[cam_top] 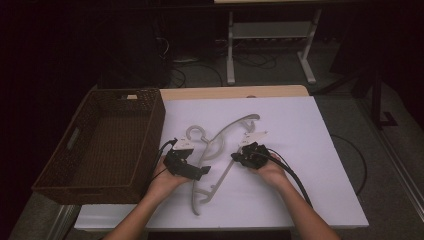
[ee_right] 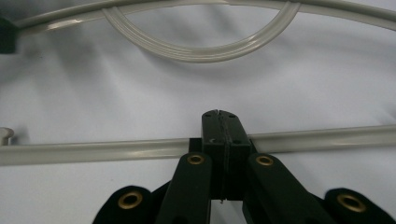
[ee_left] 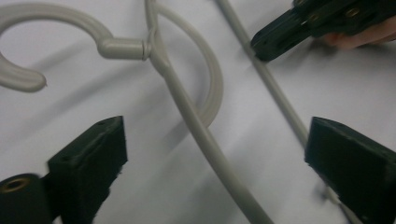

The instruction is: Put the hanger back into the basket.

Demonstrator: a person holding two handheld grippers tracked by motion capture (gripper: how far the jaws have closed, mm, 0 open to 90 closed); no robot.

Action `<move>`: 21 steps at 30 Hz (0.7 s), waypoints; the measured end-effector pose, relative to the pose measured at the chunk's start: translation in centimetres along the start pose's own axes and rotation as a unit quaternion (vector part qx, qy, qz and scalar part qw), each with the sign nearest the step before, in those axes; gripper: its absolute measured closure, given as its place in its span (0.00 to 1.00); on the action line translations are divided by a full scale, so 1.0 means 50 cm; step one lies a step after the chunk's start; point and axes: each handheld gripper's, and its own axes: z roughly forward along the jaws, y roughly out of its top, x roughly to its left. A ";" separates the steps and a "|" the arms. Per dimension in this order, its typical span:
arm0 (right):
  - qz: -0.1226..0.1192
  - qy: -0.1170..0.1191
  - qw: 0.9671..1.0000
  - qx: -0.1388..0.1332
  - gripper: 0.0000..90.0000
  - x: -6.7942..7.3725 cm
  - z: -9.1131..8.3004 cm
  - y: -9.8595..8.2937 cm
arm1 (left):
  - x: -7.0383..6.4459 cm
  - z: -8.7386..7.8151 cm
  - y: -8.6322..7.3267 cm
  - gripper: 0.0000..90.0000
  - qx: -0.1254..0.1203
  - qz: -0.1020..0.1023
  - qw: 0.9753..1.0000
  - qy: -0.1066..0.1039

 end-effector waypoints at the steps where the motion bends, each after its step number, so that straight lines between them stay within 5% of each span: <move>1: 0.002 0.000 1.000 -0.001 0.99 0.000 0.000 0.000 | 0.001 0.003 0.000 0.07 0.002 -0.004 1.000 0.002; 14: 0.003 0.001 1.000 0.000 0.99 0.000 0.000 0.000 | 0.002 0.032 0.009 0.41 0.043 -0.017 0.999 0.010; 21: 0.003 0.001 1.000 0.001 0.99 -0.001 -0.001 0.000 | 0.003 0.037 0.010 0.57 0.046 -0.016 0.999 0.011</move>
